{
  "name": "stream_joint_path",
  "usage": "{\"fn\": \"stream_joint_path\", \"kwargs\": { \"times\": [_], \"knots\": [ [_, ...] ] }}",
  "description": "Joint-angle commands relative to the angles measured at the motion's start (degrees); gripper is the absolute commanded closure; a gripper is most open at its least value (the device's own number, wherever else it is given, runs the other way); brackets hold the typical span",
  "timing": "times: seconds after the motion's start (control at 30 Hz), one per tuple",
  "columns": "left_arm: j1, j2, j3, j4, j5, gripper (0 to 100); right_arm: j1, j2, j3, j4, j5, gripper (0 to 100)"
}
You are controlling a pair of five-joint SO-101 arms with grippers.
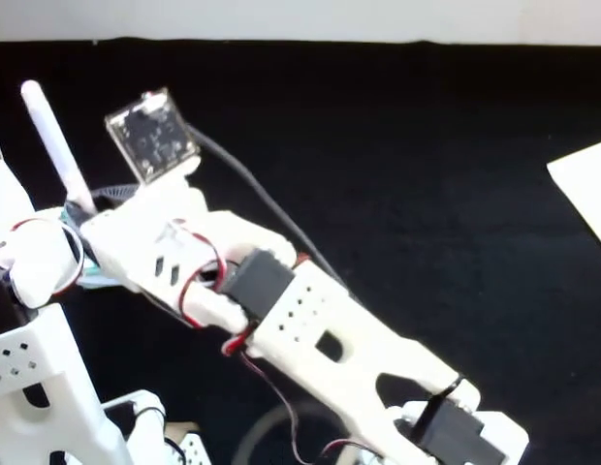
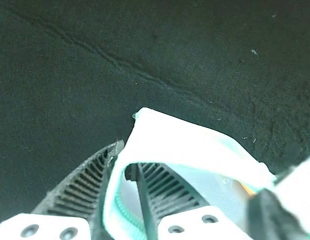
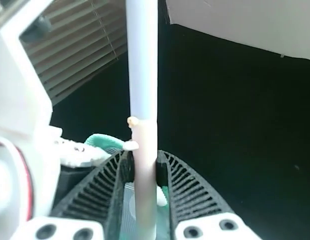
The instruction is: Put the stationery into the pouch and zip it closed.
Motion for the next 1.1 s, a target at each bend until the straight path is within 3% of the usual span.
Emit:
{"fn": "stream_joint_path", "kwargs": {
  "times": [0.0, 0.13, 0.37, 0.77, 1.07],
  "knots": [
    [0.0, 0.7, 1.1, -0.2, 0.4, 99, -0.4, -0.7, 2.1, -2.5, -0.5, 99.1],
    [0.0, 0.7, 1.1, -0.2, 0.4, 99, -0.3, -0.7, 2.4, -2.3, -0.5, 97.8],
    [0.0, 0.7, 0.9, -0.2, 0.4, 99, -0.4, -0.7, 2.5, -2.2, -0.4, 79.1],
    [0.0, 0.7, 0.8, -0.2, 0.4, 99, 1.2, -5.1, 2.9, -2.0, -0.4, 78.9],
    [0.0, 0.7, 0.8, -0.2, 0.4, 99, 0.9, -10.9, 2.9, 4.8, -0.4, 78.9]
  ]
}}
